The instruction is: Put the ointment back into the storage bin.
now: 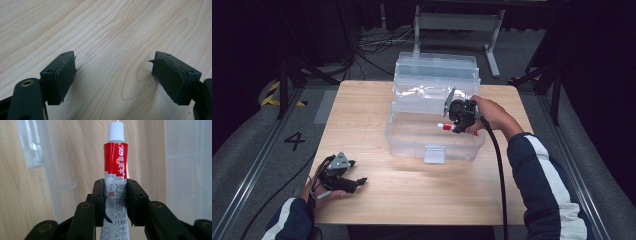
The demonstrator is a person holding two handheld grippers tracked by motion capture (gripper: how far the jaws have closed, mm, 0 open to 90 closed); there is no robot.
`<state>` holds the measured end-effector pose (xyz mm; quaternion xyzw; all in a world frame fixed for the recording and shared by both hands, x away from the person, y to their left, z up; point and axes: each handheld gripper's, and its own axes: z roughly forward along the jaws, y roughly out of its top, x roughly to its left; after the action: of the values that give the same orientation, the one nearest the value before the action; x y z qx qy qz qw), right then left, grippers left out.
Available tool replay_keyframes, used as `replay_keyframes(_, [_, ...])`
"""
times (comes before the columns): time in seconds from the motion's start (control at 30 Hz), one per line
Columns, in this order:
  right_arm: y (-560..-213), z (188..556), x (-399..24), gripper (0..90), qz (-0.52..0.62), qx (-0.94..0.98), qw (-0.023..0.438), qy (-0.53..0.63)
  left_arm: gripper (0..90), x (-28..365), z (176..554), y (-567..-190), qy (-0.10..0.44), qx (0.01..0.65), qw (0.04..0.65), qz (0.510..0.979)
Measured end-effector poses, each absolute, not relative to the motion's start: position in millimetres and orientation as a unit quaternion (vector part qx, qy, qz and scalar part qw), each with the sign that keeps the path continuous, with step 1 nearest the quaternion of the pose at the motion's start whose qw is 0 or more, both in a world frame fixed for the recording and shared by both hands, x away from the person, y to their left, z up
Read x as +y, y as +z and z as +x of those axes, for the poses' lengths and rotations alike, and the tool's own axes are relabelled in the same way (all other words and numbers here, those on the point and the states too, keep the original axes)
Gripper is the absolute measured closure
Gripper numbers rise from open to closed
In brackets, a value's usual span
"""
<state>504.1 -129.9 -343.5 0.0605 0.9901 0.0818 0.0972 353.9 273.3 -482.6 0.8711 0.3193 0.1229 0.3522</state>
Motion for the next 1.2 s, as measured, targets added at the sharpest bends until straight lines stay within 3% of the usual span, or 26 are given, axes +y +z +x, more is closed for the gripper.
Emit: replay_keyframes(1.2, [-394.9,514.5,-131.9,70.6,0.071,0.996,0.041,0.044,19.7,273.3,353.9,-482.6,0.123,0.319,0.352,0.871])
